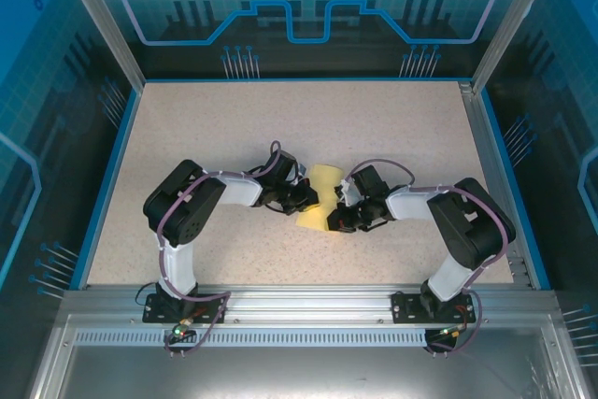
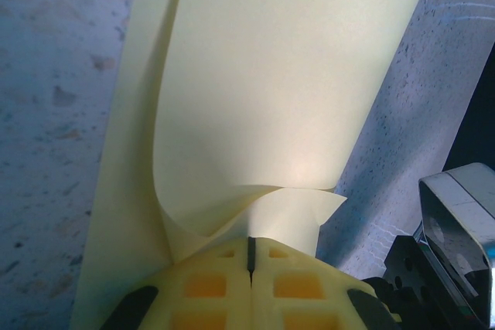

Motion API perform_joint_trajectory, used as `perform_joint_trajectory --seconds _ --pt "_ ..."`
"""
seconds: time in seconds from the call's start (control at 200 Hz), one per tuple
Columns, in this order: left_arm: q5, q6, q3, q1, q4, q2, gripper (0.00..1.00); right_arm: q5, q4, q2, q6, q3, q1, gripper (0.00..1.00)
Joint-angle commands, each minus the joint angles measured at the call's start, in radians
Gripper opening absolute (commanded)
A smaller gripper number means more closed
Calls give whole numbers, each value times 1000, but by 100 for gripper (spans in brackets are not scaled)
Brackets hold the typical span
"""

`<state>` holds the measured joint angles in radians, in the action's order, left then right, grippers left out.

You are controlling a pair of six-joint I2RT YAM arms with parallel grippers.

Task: Fold a paper plane with a square sheet of paper (pick it up from the middle)
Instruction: Fold the triangle a second time at the center of the table.

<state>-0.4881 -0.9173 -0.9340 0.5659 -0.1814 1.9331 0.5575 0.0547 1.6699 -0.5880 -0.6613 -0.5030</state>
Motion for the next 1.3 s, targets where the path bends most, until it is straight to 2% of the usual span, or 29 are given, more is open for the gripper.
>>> perform_joint_trajectory --seconds 0.0,0.305,0.505,0.8,1.295 --pt "11 18 -11 -3 60 34 0 -25 114 5 -7 17 -2 3" --pt "10 19 -12 -3 58 35 0 -14 155 -86 -26 26 14 4" --pt "9 23 -4 -3 55 31 0 -13 90 -150 -83 1 14 5" --pt "1 21 -9 -2 49 32 0 -8 17 2 -121 -96 -2 5" --pt "24 50 -27 -26 69 37 0 -94 98 98 -61 -12 7 0"
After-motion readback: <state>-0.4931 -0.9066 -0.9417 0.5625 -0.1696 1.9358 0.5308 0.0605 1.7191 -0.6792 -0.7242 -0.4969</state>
